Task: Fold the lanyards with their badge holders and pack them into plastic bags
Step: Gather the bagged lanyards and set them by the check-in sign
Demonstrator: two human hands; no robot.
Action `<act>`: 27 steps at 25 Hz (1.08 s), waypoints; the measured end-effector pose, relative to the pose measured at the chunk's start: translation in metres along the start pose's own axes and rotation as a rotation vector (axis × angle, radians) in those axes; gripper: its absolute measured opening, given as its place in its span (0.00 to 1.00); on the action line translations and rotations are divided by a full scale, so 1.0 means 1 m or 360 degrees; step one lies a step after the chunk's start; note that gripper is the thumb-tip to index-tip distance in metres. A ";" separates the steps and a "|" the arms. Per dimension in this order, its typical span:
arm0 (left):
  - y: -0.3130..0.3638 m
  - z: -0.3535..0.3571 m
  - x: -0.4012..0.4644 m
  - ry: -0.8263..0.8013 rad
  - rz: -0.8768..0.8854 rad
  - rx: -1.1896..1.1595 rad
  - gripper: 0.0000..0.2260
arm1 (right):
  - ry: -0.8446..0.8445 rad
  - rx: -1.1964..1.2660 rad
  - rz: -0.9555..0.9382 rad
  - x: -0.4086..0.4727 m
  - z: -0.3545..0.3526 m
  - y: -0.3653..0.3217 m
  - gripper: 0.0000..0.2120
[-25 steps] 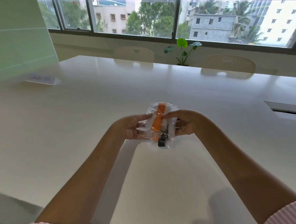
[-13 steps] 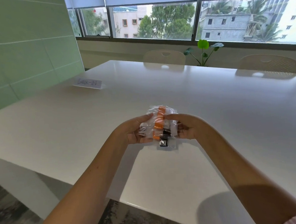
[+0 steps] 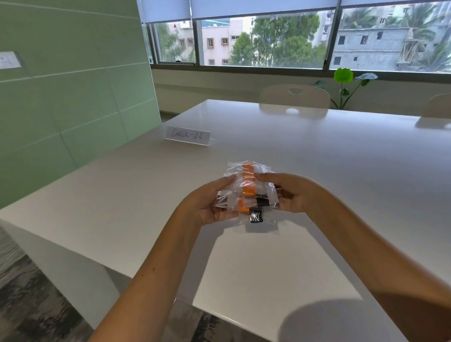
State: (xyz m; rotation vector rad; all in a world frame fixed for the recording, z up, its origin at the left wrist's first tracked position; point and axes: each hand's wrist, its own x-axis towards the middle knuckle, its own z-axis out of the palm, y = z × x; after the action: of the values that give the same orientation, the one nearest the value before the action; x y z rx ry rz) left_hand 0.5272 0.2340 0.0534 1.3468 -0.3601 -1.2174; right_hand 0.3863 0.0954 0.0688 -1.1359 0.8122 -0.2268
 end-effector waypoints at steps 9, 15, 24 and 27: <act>0.064 -0.097 0.060 0.0064 0.0008 0.0042 0.14 | -0.0052 -0.0054 0.0045 0.097 0.082 -0.036 0.13; 0.103 -0.146 0.101 0.0014 -0.0041 0.0077 0.12 | -0.0052 -0.0016 0.0070 0.155 0.120 -0.055 0.14; 0.131 -0.211 0.147 0.0018 -0.0062 0.0202 0.13 | -0.0125 0.0157 0.0020 0.216 0.174 -0.055 0.11; 0.137 -0.228 0.160 0.0027 -0.0073 0.0267 0.16 | -0.0079 0.0153 -0.0071 0.229 0.189 -0.054 0.10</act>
State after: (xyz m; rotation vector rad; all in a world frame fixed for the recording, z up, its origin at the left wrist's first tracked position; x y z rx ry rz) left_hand 0.8345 0.1950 0.0406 1.5153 -0.4287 -1.2346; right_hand 0.6868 0.0822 0.0445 -1.0656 0.7251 -0.2708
